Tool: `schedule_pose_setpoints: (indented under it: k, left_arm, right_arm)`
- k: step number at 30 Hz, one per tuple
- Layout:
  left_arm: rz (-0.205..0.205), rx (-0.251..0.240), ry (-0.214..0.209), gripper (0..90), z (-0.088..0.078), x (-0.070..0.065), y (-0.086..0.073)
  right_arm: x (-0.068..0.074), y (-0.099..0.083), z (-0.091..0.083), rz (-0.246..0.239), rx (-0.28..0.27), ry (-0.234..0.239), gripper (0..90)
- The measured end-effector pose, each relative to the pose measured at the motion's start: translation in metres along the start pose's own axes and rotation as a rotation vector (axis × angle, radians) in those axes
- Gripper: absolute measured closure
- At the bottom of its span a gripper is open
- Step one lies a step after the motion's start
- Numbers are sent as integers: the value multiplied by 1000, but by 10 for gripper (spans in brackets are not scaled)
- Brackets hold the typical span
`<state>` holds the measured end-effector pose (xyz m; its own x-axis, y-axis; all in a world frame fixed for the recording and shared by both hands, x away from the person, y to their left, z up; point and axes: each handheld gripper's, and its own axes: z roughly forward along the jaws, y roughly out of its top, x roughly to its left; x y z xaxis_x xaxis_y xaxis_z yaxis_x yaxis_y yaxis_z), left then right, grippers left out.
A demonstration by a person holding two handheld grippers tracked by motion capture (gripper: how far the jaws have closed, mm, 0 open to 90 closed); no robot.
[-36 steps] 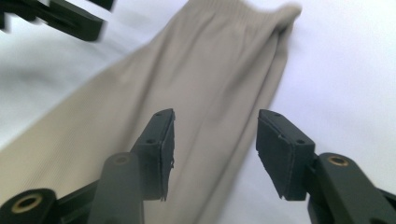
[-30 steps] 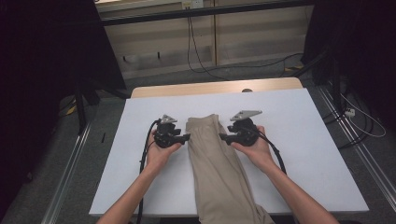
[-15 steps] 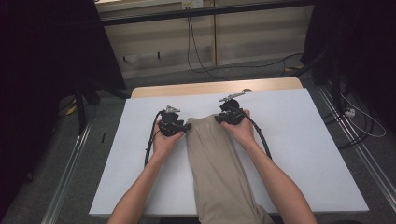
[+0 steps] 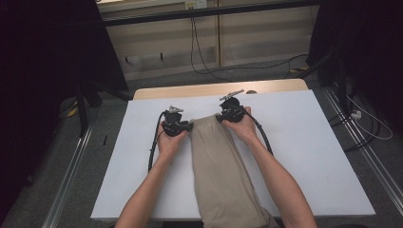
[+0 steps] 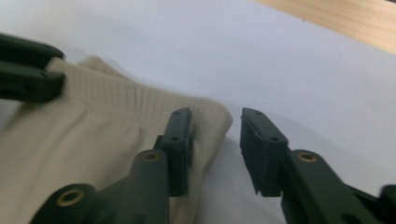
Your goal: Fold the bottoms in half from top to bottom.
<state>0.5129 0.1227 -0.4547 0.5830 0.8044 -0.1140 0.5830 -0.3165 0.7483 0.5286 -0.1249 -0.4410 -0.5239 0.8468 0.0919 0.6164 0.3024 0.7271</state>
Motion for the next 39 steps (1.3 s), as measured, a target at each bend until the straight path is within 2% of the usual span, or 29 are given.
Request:
schedule_pose_setpoints:
  k: [2, 5, 8, 10, 14, 17, 19, 21, 23, 25, 26, 28, 30, 32, 33, 34, 35, 37, 39]
  left_arm:
    - [14, 6, 6, 695, 0, -1, 1]
    - [22, 16, 6, 696, 0, -1, 1]
    - [14, 21, 1, 695, 0, 1, -1]
    - [9, 23, -1, 692, -1, 2, -1]
    - [-12, 23, 2, 658, -1, 4, -2]
    - [-42, 20, -7, 596, -2, 9, -3]
    - [-51, 22, -17, 547, -2, 13, -4]
    - [-66, 7, -56, 489, -1, 17, -5]
    - [-75, 2, -65, 443, 0, 17, -5]
    - [-77, -3, -68, 423, 2, 16, -4]
    - [-88, -8, -67, 419, 4, 16, -3]
    - [-104, -15, -70, 434, 7, 16, -2]
    - [-95, -1, -88, 477, 9, 15, 1]
    - [-131, 14, -114, 540, 13, 15, 5]
    - [-142, 28, -114, 572, 13, 14, 7]
    - [-148, 43, -147, 615, 14, 14, 8]
    - [-156, 45, -147, 690, 15, 12, 8]
    - [-174, 50, -147, 706, 15, 10, 8]
    - [-176, 49, -149, 776, 15, 8, 9]
  right_arm:
    - [-3, 5, -3, 20, -25, 15, 631]
    - [-6, 5, 2, 35, -24, 22, 659]
    - [-8, -2, 13, 55, 14, 41, 658]
    - [-10, -4, 16, 78, 2, 61, 647]
    - [-11, -3, 20, 69, 9, 73, 629]
    - [-11, -2, 23, 86, 21, 124, 664]
    - [-10, -1, 23, 81, 32, 134, 680]
    - [-11, -1, 23, 93, 37, 148, 704]
    - [-13, -2, 22, 105, 43, 183, 768]
    - [-12, -2, 21, 100, 45, 194, 821]
    - [-10, -1, 21, 90, 47, 182, 827]
    - [-8, 0, 19, 79, 49, 170, 832]
    - [-11, -2, 18, 91, 40, 170, 835]
    - [-13, -3, 17, 100, 33, 169, 836]
    - [-13, -3, 17, 104, 30, 168, 835]
    - [-14, -3, 17, 104, 29, 168, 836]
    - [-13, -4, 16, 102, 26, 163, 836]
    - [-13, -4, 14, 97, 22, 158, 836]
    - [-15, -5, 11, 97, 12, 163, 836]
